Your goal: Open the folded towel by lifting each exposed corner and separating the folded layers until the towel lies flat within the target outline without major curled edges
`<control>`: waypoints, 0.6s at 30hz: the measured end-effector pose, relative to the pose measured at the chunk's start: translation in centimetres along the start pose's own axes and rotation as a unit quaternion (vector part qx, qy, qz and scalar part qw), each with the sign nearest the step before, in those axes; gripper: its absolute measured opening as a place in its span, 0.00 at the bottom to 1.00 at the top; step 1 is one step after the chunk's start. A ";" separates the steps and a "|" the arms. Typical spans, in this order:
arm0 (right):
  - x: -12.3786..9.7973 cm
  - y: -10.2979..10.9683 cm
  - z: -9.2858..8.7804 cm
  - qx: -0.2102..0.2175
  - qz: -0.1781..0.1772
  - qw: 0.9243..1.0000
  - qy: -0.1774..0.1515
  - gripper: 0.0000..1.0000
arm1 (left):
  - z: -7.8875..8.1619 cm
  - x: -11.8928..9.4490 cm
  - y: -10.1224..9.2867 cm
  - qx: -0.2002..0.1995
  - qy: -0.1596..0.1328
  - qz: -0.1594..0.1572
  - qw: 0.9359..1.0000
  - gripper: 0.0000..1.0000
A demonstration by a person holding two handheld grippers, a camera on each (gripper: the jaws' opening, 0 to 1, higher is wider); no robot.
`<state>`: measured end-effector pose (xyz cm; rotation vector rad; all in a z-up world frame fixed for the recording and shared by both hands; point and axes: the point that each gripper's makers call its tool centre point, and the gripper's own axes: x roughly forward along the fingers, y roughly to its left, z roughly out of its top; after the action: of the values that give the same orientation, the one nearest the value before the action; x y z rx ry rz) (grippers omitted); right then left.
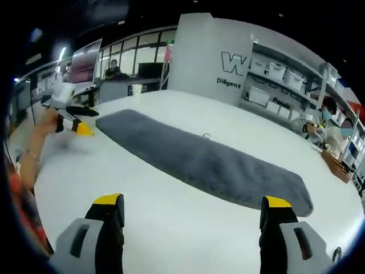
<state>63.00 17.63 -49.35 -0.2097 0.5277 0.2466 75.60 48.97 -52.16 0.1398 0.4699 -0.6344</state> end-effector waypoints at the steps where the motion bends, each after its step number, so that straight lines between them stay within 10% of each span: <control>1: 0.1 0.6 -0.1 0.004 0.006 1.000 0.001 0.99 | 0.3 0.0 -0.4 -0.004 -0.005 -0.005 1.000 0.96; 9: -0.3 2.7 -0.8 -0.015 0.012 1.000 0.016 0.99 | 1.7 -0.9 -2.4 0.000 -0.022 -0.015 1.000 0.95; 18: -0.4 5.4 -0.8 -0.039 0.041 0.998 0.004 0.96 | 4.2 -2.0 0.8 -0.014 -0.051 0.041 0.998 0.92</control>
<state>60.81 22.46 -50.52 -0.2646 0.5357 0.3472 76.30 49.57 -47.56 0.0984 0.3737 -0.5520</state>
